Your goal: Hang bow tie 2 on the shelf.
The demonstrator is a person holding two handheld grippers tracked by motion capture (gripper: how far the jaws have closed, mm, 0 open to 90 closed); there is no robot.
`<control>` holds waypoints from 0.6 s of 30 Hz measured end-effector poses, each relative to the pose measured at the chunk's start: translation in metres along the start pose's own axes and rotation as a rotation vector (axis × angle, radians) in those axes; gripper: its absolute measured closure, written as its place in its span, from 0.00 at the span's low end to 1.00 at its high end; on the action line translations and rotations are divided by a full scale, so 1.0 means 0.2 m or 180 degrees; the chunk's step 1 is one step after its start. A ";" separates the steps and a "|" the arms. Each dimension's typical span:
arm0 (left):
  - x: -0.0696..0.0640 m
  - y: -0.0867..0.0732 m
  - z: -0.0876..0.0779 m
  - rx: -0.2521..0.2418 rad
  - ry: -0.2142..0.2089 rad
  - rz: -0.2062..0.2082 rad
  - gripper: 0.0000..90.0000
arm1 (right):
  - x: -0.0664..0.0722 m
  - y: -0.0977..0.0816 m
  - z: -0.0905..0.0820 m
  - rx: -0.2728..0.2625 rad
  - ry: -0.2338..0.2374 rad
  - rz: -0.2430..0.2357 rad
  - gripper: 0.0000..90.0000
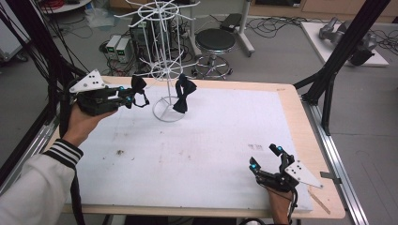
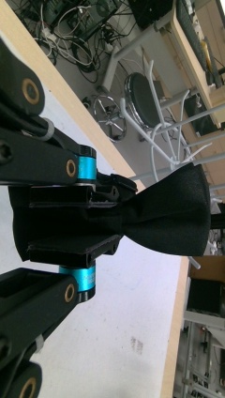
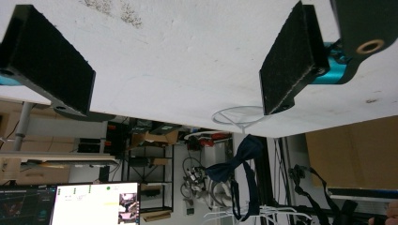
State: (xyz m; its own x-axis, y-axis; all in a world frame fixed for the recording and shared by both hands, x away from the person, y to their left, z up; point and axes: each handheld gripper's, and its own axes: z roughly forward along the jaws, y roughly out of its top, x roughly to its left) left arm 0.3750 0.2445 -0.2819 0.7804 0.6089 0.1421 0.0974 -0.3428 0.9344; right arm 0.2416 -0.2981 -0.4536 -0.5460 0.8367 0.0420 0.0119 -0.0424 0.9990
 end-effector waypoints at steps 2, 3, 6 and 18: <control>0.00 0.01 0.00 -0.0012 0.0008 -0.0004 0.84 | 0.00 0.00 0.00 0.0002 -0.0001 -0.0008 0.11; 0.00 0.02 0.00 -0.0015 0.0008 0.0005 0.84 | 0.00 0.00 0.00 0.0003 -0.0002 -0.0009 0.11; 0.00 0.02 0.01 -0.0022 0.0006 0.0001 0.84 | 0.00 0.00 0.00 0.0008 0.0001 -0.0008 0.11; -0.01 0.07 0.04 -0.0005 0.0007 0.0027 0.84 | 0.00 -0.01 0.00 0.0023 -0.0001 -0.0017 0.11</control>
State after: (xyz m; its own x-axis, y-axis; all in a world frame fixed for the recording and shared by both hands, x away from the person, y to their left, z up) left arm 0.3796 0.2328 -0.2727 0.7799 0.6075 0.1508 0.0897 -0.3469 0.9336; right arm 0.2415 -0.2972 -0.4547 -0.5458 0.8371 0.0367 0.0150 -0.0340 0.9993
